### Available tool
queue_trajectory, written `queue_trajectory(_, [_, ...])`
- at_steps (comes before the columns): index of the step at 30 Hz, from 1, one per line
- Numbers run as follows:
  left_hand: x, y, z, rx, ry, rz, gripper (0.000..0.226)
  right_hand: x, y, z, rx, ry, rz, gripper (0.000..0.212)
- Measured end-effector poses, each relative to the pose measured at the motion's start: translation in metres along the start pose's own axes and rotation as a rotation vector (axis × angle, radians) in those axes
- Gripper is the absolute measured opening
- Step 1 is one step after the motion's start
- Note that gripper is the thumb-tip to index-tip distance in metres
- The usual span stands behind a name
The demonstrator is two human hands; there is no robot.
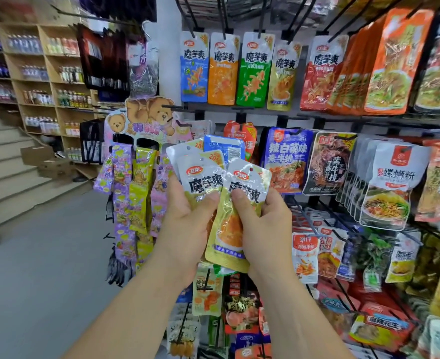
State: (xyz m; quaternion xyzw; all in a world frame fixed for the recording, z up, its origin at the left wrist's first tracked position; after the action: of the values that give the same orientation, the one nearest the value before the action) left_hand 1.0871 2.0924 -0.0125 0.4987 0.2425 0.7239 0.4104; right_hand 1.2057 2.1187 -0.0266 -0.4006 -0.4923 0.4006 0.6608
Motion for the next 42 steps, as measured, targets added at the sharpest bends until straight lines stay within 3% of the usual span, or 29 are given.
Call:
queue_trajectory(4, [0.004,0.005,-0.002,0.045,-0.002,0.005,0.053,0.001,0.002,-0.002,0.007,-0.01,0.012,0.027])
queue_trajectory(6, [0.006,0.006,-0.002,0.062,0.018,0.034,0.059,0.003,0.001,-0.002,0.043,-0.052,0.032,0.017])
queue_trajectory(13, [0.03,0.03,0.012,0.032,0.04,0.191,0.049,0.026,-0.037,0.006,-0.028,-0.141,-0.047,0.015])
queue_trajectory(17, [0.064,0.052,0.02,0.07,0.032,0.323,0.055,0.049,-0.076,0.003,-0.091,-0.103,-0.103,0.025])
queue_trajectory(19, [0.087,0.058,0.021,0.091,0.019,0.348,0.056,0.065,-0.098,-0.004,-0.14,-0.073,-0.096,0.047])
queue_trajectory(22, [0.116,0.068,0.025,0.133,0.02,0.386,0.056,0.089,-0.136,-0.024,-0.176,-0.04,-0.191,0.025])
queue_trajectory(26, [0.141,0.076,0.039,0.197,0.008,0.491,0.053,0.126,-0.182,-0.049,-0.293,0.02,-0.228,0.02])
queue_trajectory(32, [0.167,0.066,0.053,0.246,-0.09,0.463,0.048,0.178,-0.216,-0.05,-0.364,0.114,-0.319,0.048])
queue_trajectory(36, [0.183,0.062,0.045,0.265,-0.094,0.457,0.052,0.196,-0.226,-0.038,-0.336,0.157,-0.385,0.043])
queue_trajectory(42, [0.192,0.057,0.04,0.244,-0.101,0.392,0.043,0.213,-0.236,-0.03,-0.332,0.236,-0.359,0.054])
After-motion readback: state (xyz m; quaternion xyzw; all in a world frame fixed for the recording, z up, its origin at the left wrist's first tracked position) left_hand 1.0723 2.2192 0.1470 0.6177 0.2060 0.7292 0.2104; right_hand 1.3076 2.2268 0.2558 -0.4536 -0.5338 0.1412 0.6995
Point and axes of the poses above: each hand's wrist, its own x-axis towards the middle knuckle, its own z-axis out of the palm, y = z × x, the point moved 1 cm from there along x, towards the middle knuckle, and after that the axes turned 10 degrees about z, right-handed, at the moved point
